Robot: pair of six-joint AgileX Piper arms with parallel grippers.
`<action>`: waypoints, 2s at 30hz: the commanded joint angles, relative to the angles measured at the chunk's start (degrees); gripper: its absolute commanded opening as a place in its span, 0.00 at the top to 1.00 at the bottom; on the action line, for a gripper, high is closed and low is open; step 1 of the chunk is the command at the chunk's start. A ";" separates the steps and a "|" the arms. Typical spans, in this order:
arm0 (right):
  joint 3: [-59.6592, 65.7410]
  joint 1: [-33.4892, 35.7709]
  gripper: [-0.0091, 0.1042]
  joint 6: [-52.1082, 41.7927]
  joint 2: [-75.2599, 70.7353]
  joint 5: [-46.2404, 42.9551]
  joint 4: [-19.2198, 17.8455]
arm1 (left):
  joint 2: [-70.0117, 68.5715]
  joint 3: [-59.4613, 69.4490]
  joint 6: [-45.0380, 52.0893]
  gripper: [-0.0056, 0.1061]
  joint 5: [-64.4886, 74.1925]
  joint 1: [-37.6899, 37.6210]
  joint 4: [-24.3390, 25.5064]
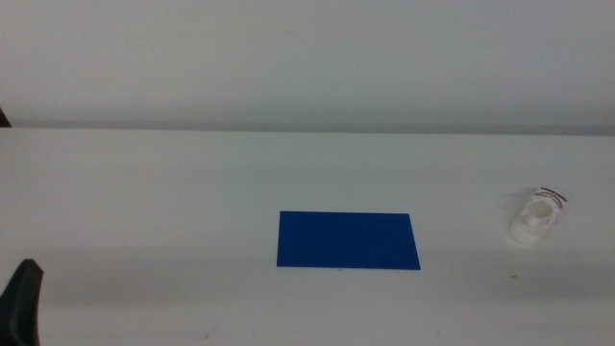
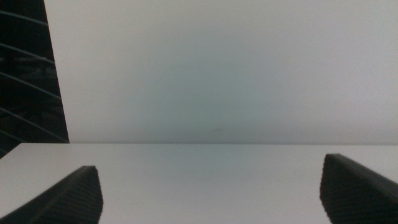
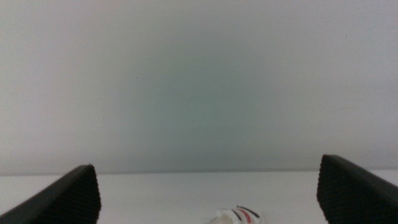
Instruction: Use one arm to grab the shoe from the table and place it on the mat.
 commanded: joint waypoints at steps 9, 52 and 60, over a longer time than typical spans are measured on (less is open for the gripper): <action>-27.45 -0.29 0.10 3.14 24.05 42.17 1.86 | -2.35 2.44 -0.33 0.11 -0.66 -0.24 -0.12; -70.52 -13.78 0.10 28.63 97.40 51.28 -2.87 | -2.35 2.44 -0.33 0.11 -0.66 -0.14 -0.12; -80.56 -8.94 0.12 30.79 106.47 53.32 -0.98 | -2.35 2.44 -0.33 0.11 -0.66 -0.14 -0.12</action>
